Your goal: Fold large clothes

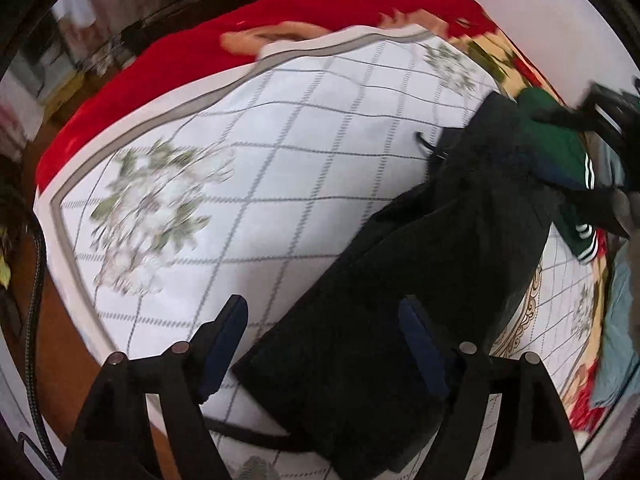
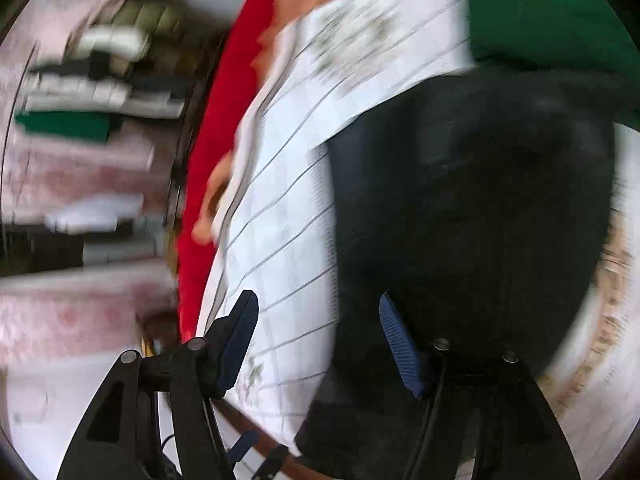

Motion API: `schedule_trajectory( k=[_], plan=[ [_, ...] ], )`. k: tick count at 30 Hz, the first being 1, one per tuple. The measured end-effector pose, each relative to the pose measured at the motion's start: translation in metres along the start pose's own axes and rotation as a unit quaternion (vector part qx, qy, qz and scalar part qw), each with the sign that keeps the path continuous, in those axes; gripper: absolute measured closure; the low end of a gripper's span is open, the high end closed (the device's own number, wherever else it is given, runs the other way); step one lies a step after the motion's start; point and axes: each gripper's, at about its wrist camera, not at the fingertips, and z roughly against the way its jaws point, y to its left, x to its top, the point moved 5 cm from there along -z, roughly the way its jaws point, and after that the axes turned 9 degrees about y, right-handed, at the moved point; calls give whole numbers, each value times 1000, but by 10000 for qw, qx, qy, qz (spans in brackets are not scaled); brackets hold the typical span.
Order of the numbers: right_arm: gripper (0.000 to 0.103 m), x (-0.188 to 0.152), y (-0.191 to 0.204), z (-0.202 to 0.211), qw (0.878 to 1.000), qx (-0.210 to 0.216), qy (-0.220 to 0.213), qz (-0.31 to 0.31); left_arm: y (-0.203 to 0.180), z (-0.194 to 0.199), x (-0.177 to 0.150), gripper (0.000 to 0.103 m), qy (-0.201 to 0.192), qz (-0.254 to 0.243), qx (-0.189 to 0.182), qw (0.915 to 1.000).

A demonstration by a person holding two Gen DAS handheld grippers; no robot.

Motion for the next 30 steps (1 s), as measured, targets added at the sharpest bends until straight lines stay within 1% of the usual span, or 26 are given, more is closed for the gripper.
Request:
schedule_trajectory(
  k=[2, 3, 4, 5, 6, 8, 9, 10, 11, 13, 14, 15, 16, 18, 19, 20, 21, 23, 25, 26, 27, 28, 29, 30],
  plan=[
    [38, 0, -37, 21, 9989, -197, -265, -343, -15, -13, 8, 26, 66, -171, 38, 9998],
    [38, 2, -46, 23, 9983, -268, -281, -439, -19, -19, 10, 26, 42, -215, 86, 9997],
    [41, 5, -63, 20, 9971, -325, -270, -632, -23, -27, 14, 26, 21, -273, 200, 9994],
    [43, 8, -70, 15, 9967, -297, -251, -713, -25, -38, 18, 26, 17, -335, 385, 9987],
    [45, 13, -74, 7, 9966, -285, -235, -735, -24, -48, 20, 26, 50, -364, 530, 9979],
    [45, 34, -74, -18, 9975, -408, -219, -542, -13, -77, 25, 26, 261, -311, 832, 9957],
    [45, 45, -75, -36, 9972, -632, -90, -382, -7, -89, 26, 23, 386, -289, 886, 9949],
    [44, 52, -78, -54, 9959, -846, 52, -306, 1, -103, 29, 23, 542, -224, 817, 9949],
    [43, 59, -81, -69, 9945, -1002, 162, -261, 4, -105, 32, 20, 555, -173, 754, 9955],
    [43, 64, -78, -71, 9932, -1126, 278, -74, 8, -102, 38, 19, 542, -199, 761, 9954],
    [43, 63, -76, -62, 9945, -998, 321, -3, 8, -99, 39, 19, 543, -239, 791, 9951],
    [43, 60, -76, -50, 9966, -782, 253, 32, 9, -93, 40, 19, 518, -241, 815, 9950],
    [43, 53, -81, -24, 9982, -590, 39, 4, 9, -88, 41, 19, 483, -226, 823, 9952],
    [42, 42, -104, 14, 9977, -539, -356, -193, 7, -71, 44, 18, 299, -203, 841, 9958],
    [34, 35, -122, 32, 9962, -561, -557, -368, 6, -65, 45, 18, 232, -199, 799, 9963],
    [22, 32, -136, 43, 9945, -608, -685, -515, 4, -60, 46, 17, 177, -185, 766, 9967],
    [20, 28, -158, 53, 9918, -651, -829, -723, 3, -56, 47, 17, 125, -166, 728, 9971],
    [20, 25, -187, 52, 9895, -688, -791, -991, -3, -49, 50, 15, 34, -153, 624, 9979],
    [20, 32, -212, 37, 9894, -608, -634, -1154, -8, -46, 54, 15, -20, -222, 681, 9974],
    [16, 38, -217, 27, 9901, -525, -552, -1182, -10, -46, 55, 15, -34, -250, 706, 9972],
    [14, 44, -219, 19, 9904, -449, -561, -1177, -12, -47, 53, 15, -49, -278, 729, 9969],
    [15, 47, -216, 19, 9913, -335, -748, -1032, -15, -46, 55, 15, -70, -313, 744, 9967],
    [40, 50, -208, 20, 9923, -139, -924, -815, -18, -45, 56, 15, -99, -365, 762, 9964],
    [54, 49, -203, 17, 9931, 22, -919, -726, -23, -45, 55, 15, -119, -401, 796, 9959]
  ],
)
